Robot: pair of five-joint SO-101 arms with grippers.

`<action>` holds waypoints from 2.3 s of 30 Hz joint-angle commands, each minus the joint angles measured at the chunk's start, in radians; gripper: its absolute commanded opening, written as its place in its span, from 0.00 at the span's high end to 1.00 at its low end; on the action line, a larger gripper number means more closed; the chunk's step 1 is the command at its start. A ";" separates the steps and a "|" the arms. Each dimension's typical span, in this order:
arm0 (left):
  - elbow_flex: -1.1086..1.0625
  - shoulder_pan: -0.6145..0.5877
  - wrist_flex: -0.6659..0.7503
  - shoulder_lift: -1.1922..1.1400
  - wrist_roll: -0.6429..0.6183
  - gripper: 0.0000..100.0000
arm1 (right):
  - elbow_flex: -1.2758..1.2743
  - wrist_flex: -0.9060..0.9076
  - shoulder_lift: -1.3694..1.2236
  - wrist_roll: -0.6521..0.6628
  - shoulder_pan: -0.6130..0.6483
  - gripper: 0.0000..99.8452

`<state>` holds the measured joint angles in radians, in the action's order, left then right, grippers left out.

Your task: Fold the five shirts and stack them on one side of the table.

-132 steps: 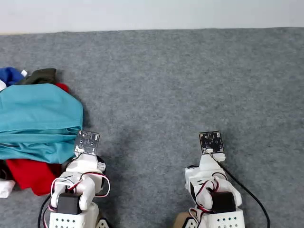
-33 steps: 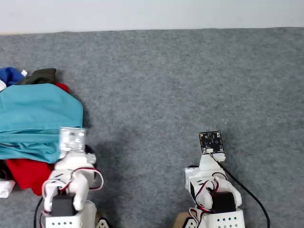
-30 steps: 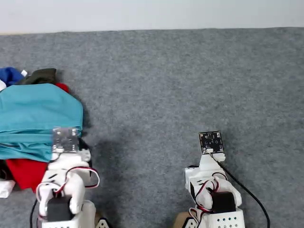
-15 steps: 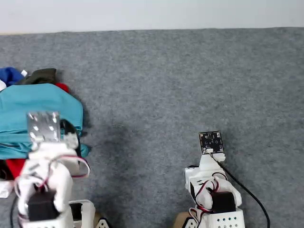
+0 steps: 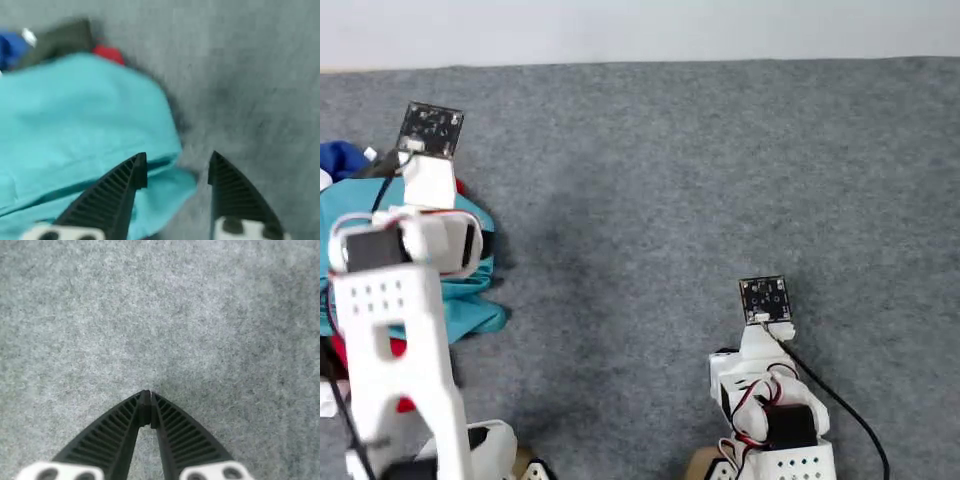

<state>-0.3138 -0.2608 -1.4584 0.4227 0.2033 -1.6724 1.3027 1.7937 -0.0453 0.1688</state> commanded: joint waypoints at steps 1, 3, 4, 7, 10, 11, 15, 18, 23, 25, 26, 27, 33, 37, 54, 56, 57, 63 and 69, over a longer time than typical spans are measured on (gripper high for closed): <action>0.145 -0.038 -0.120 -0.161 0.031 0.79 | -0.011 0.004 0.018 0.006 0.007 0.99; 0.216 -0.051 -0.196 -0.250 0.034 0.79 | -0.011 0.004 0.018 0.006 0.007 0.99; 0.249 -0.052 -0.222 -0.292 0.034 0.79 | -0.011 0.004 0.018 0.006 0.007 0.99; 0.349 -0.057 -0.270 -0.411 0.094 0.80 | -0.011 0.004 0.018 0.006 0.007 0.99; 0.424 -0.052 -0.290 -0.505 0.117 0.80 | -0.011 0.004 0.018 0.006 0.007 0.99; 0.441 -0.052 -0.295 -0.531 0.118 0.80 | -0.011 0.004 0.018 0.006 0.005 0.99; 0.484 -0.058 -0.295 -0.612 0.124 0.80 | -0.011 0.004 0.018 0.006 0.004 0.99; 0.484 -0.052 -0.295 -0.655 0.175 0.79 | -0.011 0.004 0.018 0.006 0.004 0.99; 0.486 -0.057 -0.295 -0.710 0.221 0.79 | -0.011 0.004 0.018 0.006 0.004 0.99; 0.487 -0.057 -0.293 -0.730 0.221 0.79 | -0.011 0.004 0.018 0.006 0.004 0.99; 0.487 -0.057 -0.292 -0.738 0.221 0.79 | -0.011 0.004 0.018 0.006 0.004 0.99; 0.487 -0.057 -0.287 -0.747 0.219 0.79 | -0.011 0.004 0.018 0.006 0.004 0.99; 0.487 -0.057 -0.229 -0.756 0.147 0.79 | -0.011 0.004 0.018 0.006 0.004 0.99; 0.489 -0.057 -0.181 -0.753 0.094 0.79 | -0.011 0.004 0.018 0.006 0.004 0.99; 0.486 -0.058 -0.074 -0.821 -0.011 0.83 | -0.011 0.004 0.018 0.006 0.004 0.99; 0.486 -0.058 -0.083 -0.844 -0.006 0.89 | -0.011 0.004 0.018 0.006 0.004 0.99; 0.487 -0.055 -0.098 -0.852 -0.003 0.92 | -0.011 0.004 0.018 0.006 0.004 0.99; 0.512 -0.029 -0.161 -0.859 -0.005 1.00 | -0.011 0.004 0.018 0.006 0.004 0.99; 0.751 -0.008 -0.298 -0.855 -0.014 1.00 | -0.011 0.004 0.018 0.006 0.004 0.99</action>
<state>0.3000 -0.2869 -1.6993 -0.4457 0.1987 -1.6724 1.3027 1.7952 -0.0453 0.1688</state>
